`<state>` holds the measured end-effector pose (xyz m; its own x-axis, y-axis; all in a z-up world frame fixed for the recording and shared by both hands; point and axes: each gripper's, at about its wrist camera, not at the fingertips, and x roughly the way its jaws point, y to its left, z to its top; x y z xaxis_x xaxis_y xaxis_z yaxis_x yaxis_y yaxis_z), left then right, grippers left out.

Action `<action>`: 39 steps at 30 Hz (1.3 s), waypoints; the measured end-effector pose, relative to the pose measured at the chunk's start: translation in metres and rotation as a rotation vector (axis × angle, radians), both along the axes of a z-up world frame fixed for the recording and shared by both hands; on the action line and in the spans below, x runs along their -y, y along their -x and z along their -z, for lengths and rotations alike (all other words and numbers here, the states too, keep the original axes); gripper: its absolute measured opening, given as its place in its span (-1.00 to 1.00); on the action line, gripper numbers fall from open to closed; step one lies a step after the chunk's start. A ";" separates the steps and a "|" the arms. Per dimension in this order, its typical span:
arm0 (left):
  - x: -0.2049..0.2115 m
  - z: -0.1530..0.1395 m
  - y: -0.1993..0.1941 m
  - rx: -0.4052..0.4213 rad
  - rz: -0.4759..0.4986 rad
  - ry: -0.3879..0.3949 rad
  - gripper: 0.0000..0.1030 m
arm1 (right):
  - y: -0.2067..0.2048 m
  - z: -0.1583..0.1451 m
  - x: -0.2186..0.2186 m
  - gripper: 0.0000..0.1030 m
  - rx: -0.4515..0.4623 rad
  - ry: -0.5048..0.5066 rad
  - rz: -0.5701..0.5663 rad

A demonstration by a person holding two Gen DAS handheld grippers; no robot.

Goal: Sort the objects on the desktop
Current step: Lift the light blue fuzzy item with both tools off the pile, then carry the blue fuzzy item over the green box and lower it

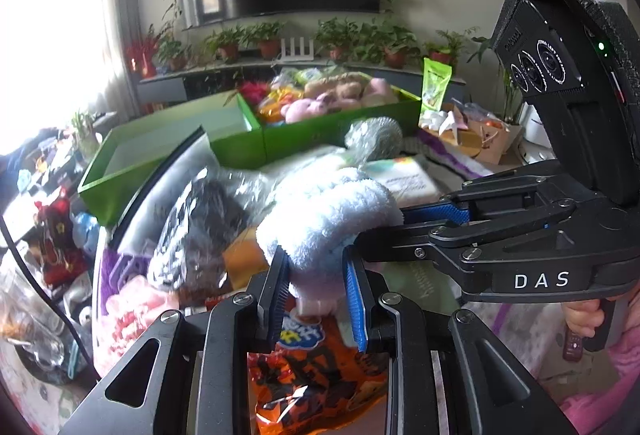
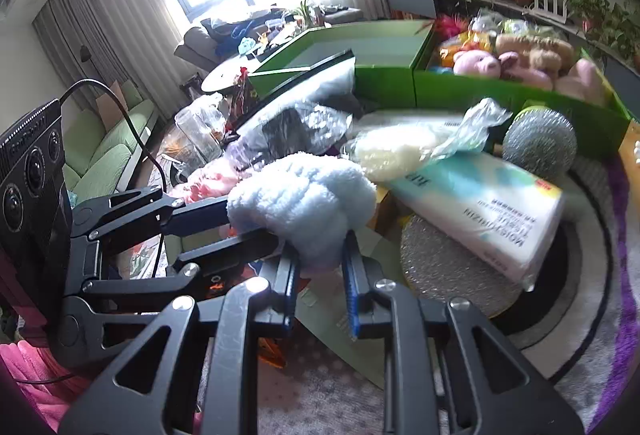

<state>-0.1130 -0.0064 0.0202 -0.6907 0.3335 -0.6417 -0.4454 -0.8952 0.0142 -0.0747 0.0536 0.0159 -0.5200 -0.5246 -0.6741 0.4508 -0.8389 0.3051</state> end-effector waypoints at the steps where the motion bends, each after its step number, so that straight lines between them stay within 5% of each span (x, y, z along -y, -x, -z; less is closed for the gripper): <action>1: -0.001 -0.003 0.000 -0.008 0.002 0.003 -0.48 | 0.000 -0.004 -0.002 -0.59 -0.009 0.004 -0.001; 14: -0.029 -0.040 0.022 -0.064 0.053 -0.008 -0.48 | 0.023 -0.042 -0.038 -0.57 -0.075 0.017 0.042; 39: -0.050 -0.061 0.105 -0.070 0.050 -0.002 -0.48 | 0.087 -0.064 -0.066 -0.56 -0.121 0.008 0.097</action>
